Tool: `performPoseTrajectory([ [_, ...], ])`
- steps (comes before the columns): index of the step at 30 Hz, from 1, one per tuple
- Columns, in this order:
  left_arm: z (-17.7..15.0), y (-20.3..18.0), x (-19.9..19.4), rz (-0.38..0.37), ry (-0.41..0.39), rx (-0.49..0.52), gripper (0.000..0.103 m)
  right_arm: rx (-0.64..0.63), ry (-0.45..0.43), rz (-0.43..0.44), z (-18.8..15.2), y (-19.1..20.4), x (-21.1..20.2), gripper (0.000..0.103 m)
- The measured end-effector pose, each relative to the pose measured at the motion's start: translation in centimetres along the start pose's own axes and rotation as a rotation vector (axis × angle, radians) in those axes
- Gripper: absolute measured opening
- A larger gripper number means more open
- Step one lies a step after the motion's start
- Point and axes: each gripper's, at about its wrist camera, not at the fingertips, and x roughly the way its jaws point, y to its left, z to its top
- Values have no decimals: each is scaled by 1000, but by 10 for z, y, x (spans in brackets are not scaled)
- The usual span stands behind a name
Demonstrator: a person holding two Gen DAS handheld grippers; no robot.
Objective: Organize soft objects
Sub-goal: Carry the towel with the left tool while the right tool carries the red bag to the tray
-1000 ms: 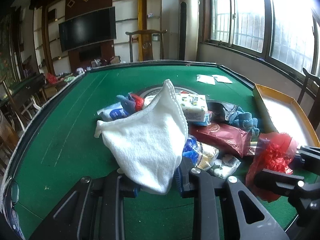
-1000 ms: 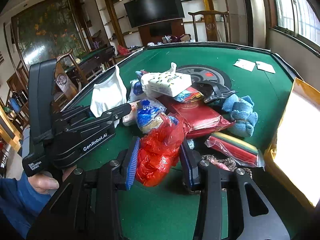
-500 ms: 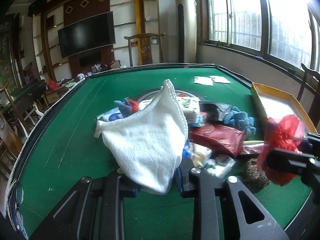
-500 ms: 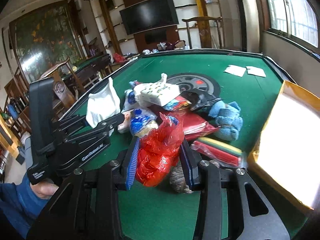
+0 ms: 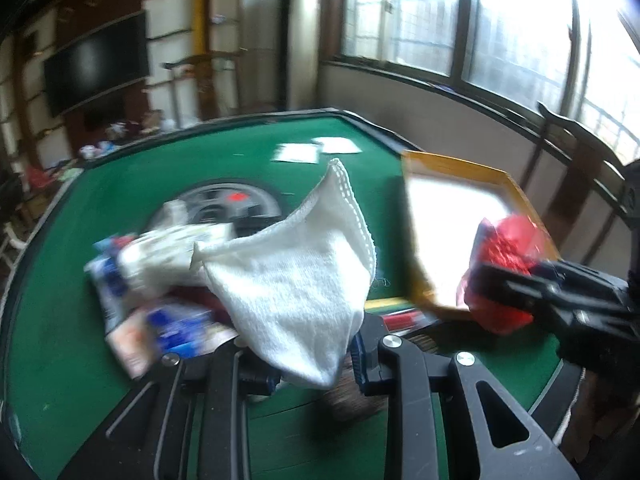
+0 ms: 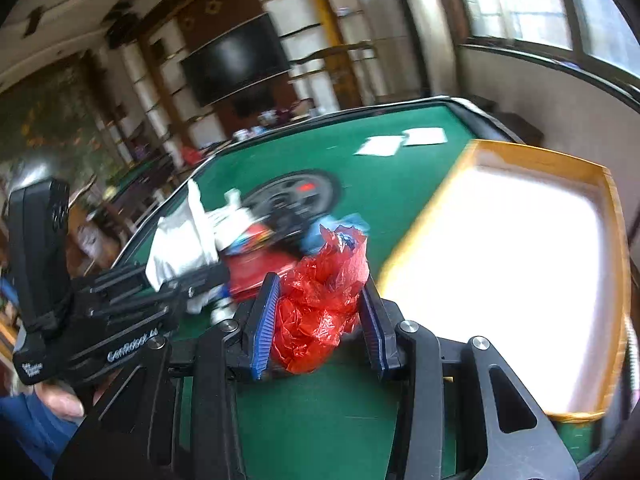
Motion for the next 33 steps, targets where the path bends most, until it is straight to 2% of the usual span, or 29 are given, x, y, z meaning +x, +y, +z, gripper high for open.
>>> performPoseTrajectory([
  [7,51,-62,44,-123,83,46,27,102,6,-141,46,-75,-24,38],
  [10,65,-81,66,-149,122,62,27,144,21,-198,67,-107,-22,38],
  [14,81,-107,102,-149,177,59,27,193,59,-264,90,-148,-4,38],
  [19,92,-135,152,-145,266,82,28,288,126,-286,109,-201,32,39],
  [23,99,-146,186,-156,325,64,28,327,160,-313,112,-225,52,39],
  [26,102,-148,204,-139,331,43,28,343,193,-302,112,-238,64,39],
  [30,100,-147,211,-136,329,32,28,324,198,-331,115,-242,72,40],
  [33,102,-152,218,-145,339,33,32,319,206,-350,117,-243,75,44],
])
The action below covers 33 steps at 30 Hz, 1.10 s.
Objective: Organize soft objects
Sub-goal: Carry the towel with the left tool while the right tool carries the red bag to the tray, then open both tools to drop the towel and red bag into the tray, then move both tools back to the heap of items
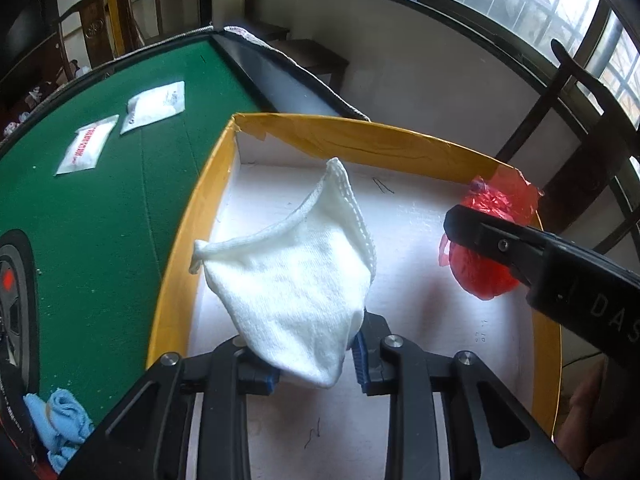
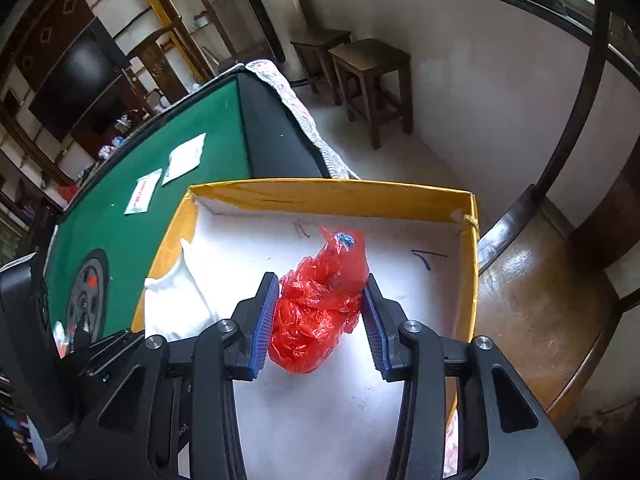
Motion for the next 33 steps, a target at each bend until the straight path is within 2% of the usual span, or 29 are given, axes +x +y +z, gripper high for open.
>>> performPoseTrajectory([
  [3,4,2,3,29,-6,0,40,-15,-17,-17,3,1,0,67],
  [4,5,3,3,33,-3,-2,42,-19,-24,-8,4,1,-1,68],
  [8,11,7,5,16,9,-43,42,-16,-38,11,2,0,-8,68],
  [11,11,12,-1,-77,0,-59,42,5,-91,23,-7,-3,-26,68],
  [15,13,16,-10,-136,6,-99,42,42,-131,62,-27,-5,-52,68],
  [18,10,18,-24,-144,-20,-121,42,26,-175,75,-43,2,-72,68],
  [22,2,21,-47,-124,-71,-100,43,20,-230,125,-67,11,-102,68],
  [27,-35,33,-94,-118,-164,-100,43,2,-285,232,-106,32,-135,68],
  [33,-113,62,-151,-95,-271,-104,44,-89,-291,331,-166,77,-147,68],
])
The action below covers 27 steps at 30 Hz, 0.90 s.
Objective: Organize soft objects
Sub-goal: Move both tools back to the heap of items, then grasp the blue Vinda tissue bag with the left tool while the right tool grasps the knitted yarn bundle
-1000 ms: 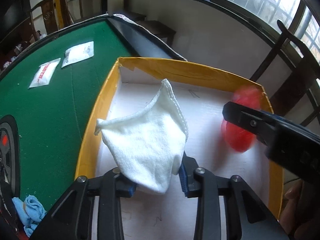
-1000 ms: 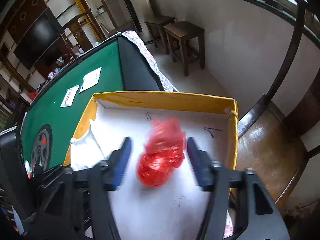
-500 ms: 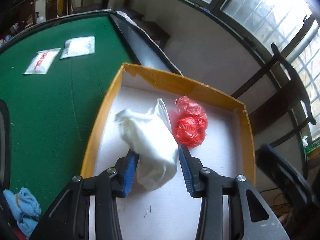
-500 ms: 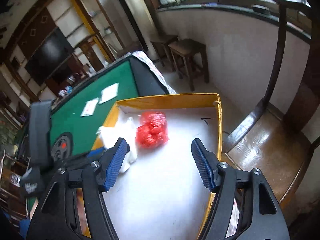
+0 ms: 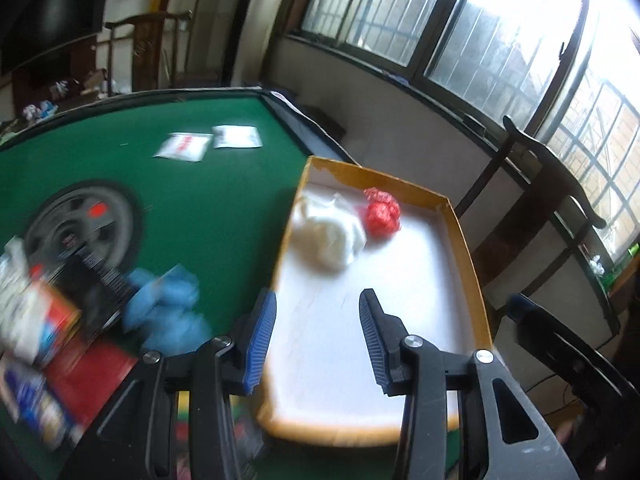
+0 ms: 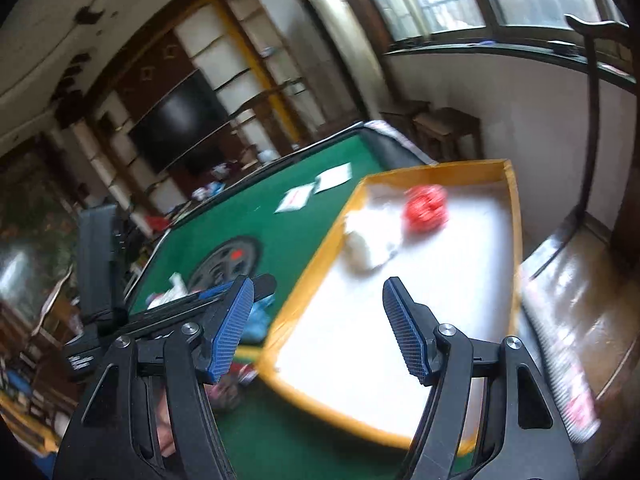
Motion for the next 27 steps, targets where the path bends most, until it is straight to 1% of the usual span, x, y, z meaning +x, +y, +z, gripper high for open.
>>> performPoseTrajectory([
  [4,-32,27,-41,34,-34,4,44,-24,56,62,-37,30,11,68],
  [6,-47,41,-62,77,-61,13,45,-40,83,76,-53,44,18,68],
  [7,-56,51,-73,94,-72,15,50,-44,98,81,-59,50,23,68],
  [8,-61,58,-79,103,-77,10,57,-49,118,89,-66,56,29,68],
  [10,-76,84,-94,129,-88,-25,65,-66,165,101,-77,66,43,68],
  [13,-88,116,-104,166,-92,-70,66,-73,210,97,-83,72,58,68],
  [15,-89,143,-103,200,-82,-118,66,-68,219,95,-82,72,65,68],
  [16,-85,162,-99,225,-71,-168,66,-61,219,92,-82,72,68,68],
  [17,-83,174,-96,231,-64,-206,66,-56,218,92,-81,72,69,68],
  [20,-69,209,-81,200,-52,-322,66,-45,224,93,-79,70,73,68],
  [21,-63,214,-75,187,-46,-343,66,-43,228,92,-78,69,75,68],
  [23,-51,218,-60,158,-34,-364,66,-41,232,89,-77,68,76,68],
  [24,-47,217,-54,157,-30,-363,66,-37,236,88,-76,68,78,68],
  [27,-43,212,-37,149,-3,-332,66,-38,244,88,-74,67,82,68],
])
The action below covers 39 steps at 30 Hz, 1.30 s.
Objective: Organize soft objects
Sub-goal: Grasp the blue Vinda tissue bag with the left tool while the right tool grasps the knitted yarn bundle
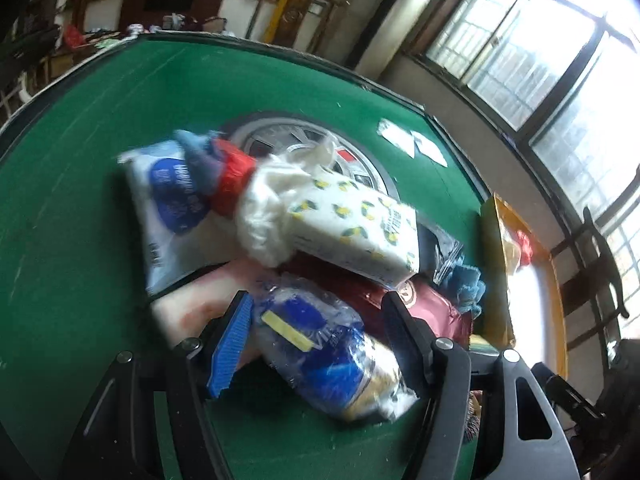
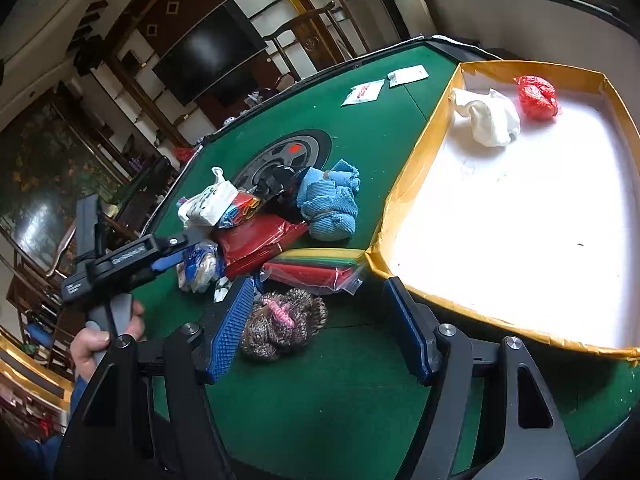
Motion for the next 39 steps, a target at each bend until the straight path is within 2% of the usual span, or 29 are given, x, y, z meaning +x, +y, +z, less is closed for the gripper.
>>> performPoseTrajectory([
  [4,-20,-21,4,26,22,138,66,1,8,4,2,0,5,68],
  [8,-55,-38,3,-90,161,263,66,-20,28,25,1,4,11,68],
  [9,-67,-40,2,-99,182,292,66,-27,33,30,0,5,11,68],
  [11,-79,-40,-6,-68,142,315,66,-43,47,39,-1,8,15,68],
  [16,-81,-39,-16,-7,107,286,69,-72,76,53,-7,17,25,68],
  [19,-77,-35,-4,17,130,275,71,-109,88,10,-9,25,31,68],
  [26,-79,-41,7,108,64,338,73,-121,123,-21,-14,31,41,68],
  [28,-76,-38,7,91,58,318,73,-108,135,-20,-16,30,45,68],
  [32,-73,-26,-1,52,48,282,65,-76,169,11,-20,32,59,69],
  [37,-74,-27,-3,65,51,293,65,-138,174,-23,-22,51,67,68],
  [38,-75,-29,-2,76,52,302,65,-155,166,-30,-22,55,68,67],
  [39,-75,-32,0,83,53,307,65,-168,164,-18,-23,57,68,57],
])
